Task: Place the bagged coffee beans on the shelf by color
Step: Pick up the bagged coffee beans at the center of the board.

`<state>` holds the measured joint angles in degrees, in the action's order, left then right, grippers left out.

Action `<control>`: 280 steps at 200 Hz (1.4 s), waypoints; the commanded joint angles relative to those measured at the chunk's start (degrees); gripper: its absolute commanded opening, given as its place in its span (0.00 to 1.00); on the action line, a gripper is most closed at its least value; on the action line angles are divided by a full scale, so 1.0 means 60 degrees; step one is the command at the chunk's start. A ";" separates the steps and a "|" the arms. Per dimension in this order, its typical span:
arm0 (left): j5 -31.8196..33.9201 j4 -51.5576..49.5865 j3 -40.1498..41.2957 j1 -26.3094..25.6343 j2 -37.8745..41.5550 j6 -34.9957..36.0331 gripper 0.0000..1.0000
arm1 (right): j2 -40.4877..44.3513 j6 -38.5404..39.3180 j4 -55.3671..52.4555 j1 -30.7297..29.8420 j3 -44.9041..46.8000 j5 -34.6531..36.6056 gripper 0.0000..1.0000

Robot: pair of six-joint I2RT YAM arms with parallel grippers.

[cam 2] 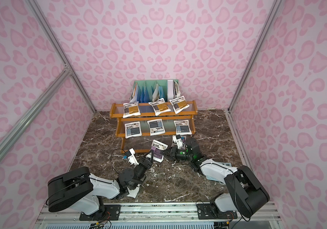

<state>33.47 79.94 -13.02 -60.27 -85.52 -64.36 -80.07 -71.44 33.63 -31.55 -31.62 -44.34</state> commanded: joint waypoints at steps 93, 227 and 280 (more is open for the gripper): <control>-0.1090 -0.6419 -0.0308 0.0013 0.4288 0.0083 0.60 | -0.0346 0.0979 -0.0115 0.0091 -0.0429 -0.0887 0.00; -0.1226 -0.7105 -0.0164 0.0044 0.4933 -0.0093 0.56 | -0.0435 0.1224 -0.0331 -0.0309 -0.0959 -0.0755 0.00; -0.1702 -0.5516 -0.0138 0.0198 0.3862 -0.0247 0.31 | -0.0439 0.1400 -0.0575 -0.0337 -0.1085 -0.0762 0.00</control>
<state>25.23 40.97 -13.80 -59.55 -61.95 -65.89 -82.98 -64.23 30.59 -33.47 -37.58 -48.38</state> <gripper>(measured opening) 0.405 0.077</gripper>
